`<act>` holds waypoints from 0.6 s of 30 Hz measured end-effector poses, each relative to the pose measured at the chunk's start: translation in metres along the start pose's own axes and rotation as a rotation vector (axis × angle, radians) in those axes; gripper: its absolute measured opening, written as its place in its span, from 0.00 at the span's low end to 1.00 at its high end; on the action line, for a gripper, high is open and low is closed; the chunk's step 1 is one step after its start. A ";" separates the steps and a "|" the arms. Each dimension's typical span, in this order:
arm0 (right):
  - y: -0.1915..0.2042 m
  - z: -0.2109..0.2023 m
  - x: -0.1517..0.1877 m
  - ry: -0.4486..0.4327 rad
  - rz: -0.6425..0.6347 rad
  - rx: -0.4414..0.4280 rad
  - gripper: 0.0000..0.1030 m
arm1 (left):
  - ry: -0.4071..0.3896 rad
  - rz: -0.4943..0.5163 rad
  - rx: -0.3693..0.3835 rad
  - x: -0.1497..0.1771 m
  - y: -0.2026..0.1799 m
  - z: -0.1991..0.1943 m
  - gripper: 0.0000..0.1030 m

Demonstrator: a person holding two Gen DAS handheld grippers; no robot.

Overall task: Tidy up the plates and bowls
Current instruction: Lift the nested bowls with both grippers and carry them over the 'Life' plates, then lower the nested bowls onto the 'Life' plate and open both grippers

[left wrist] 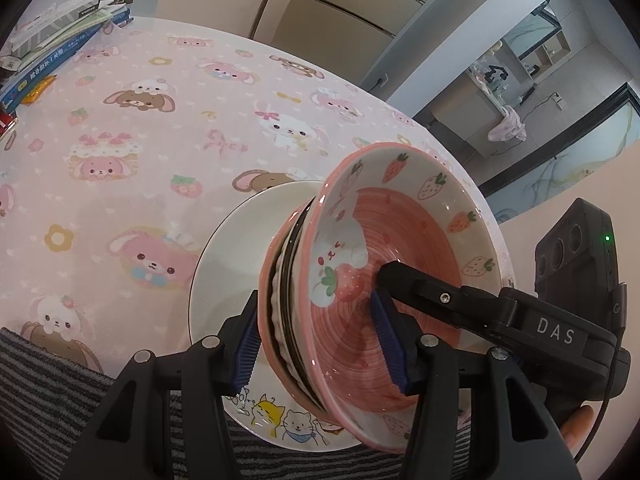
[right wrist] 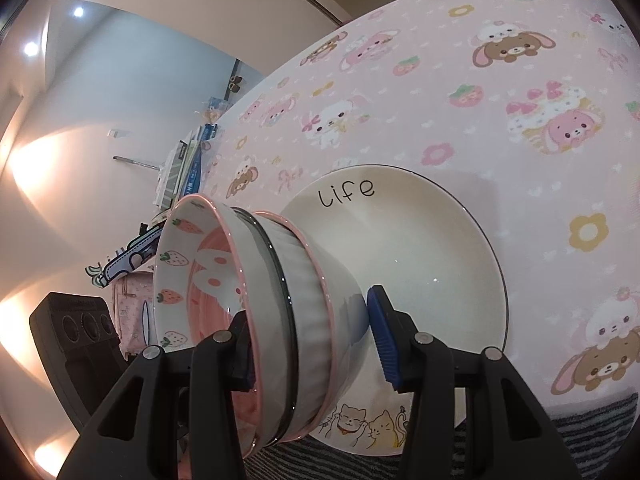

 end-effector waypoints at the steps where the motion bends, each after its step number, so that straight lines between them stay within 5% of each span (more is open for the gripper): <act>1: -0.001 0.002 0.000 0.002 0.003 0.003 0.44 | 0.005 -0.001 0.001 0.000 0.001 0.002 0.54; 18: -0.011 0.009 0.001 0.007 0.009 0.040 0.44 | 0.005 0.037 -0.025 0.005 -0.002 0.015 0.54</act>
Point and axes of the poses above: each gripper's, at about its wrist camera, not at the fingertips, and z roughly the way its jaws point, y to its left, x to its underside, the point moved 1 cm from there along z, roughly the way its jaws point, and after that the axes turned 1 degree about z, right-handed, at the moved point
